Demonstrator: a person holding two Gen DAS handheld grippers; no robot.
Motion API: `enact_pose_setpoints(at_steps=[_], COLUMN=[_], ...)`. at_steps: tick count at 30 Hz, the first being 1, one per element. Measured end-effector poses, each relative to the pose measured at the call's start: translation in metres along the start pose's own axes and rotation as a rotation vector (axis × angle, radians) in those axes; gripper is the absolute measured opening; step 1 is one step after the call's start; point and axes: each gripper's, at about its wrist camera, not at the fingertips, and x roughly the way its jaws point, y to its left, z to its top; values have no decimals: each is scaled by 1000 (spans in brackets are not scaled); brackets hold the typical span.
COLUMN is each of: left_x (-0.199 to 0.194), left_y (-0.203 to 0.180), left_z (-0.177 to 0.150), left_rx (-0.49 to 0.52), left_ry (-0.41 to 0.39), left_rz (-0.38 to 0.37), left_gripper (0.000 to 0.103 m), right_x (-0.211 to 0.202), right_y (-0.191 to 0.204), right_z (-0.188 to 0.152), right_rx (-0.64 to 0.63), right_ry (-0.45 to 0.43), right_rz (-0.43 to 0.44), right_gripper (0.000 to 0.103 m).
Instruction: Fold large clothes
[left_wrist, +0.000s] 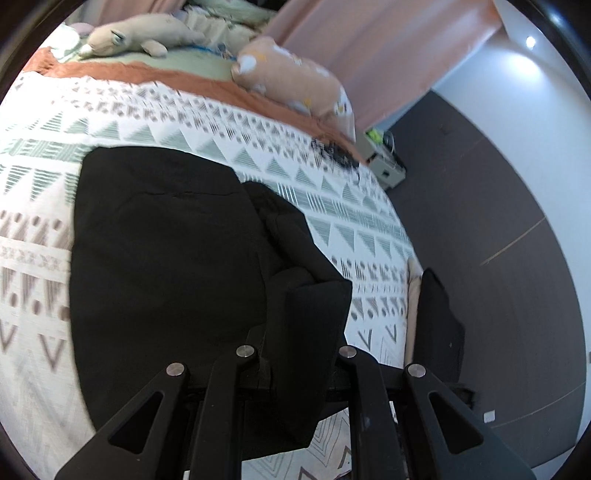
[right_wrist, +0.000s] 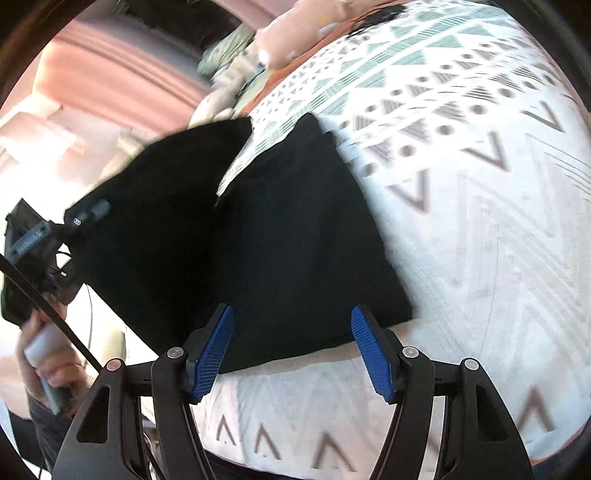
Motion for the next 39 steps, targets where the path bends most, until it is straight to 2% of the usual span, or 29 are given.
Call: enact_pose_setpoints(at_steps=[5,13,19,20,22,24,26,32,39], left_x=[40,83,110,111,111,102,90,41,-17], left_y=[-18,-38,-45,-44,-41,-40,-44,-31,19], left_z=[-15,-41,-57,-58,-57,-56,-55,-45,-38], left_rx=[8,19,43,40,13,-16,11,43,11], left_ry=[71,161,257,268,291,306,294,219,124], left_rz=[10,5,34,29,-35,-117,-112,-68,9], left_gripper=[14,14,15,18,37,77,96,96,96], right_x=[-25,-41,-74,-75,-87,-90,-92,-80,-61], right_y=[-35,-65,-70,-71,-68,-64,-60,-35,-4], right_z=[-1,-4,-20,-20,-22,-21,-20,-13,-6], right_rx=[45,109,124,134,142,136,134,86,30], right_ry=[-37,-88,-65,-62,-61,-59,-54,-63,-56], right_rz=[8,51,36,35,40,34,43,58,82], right_gripper=[64,64,65,64,65,65,65,65,65])
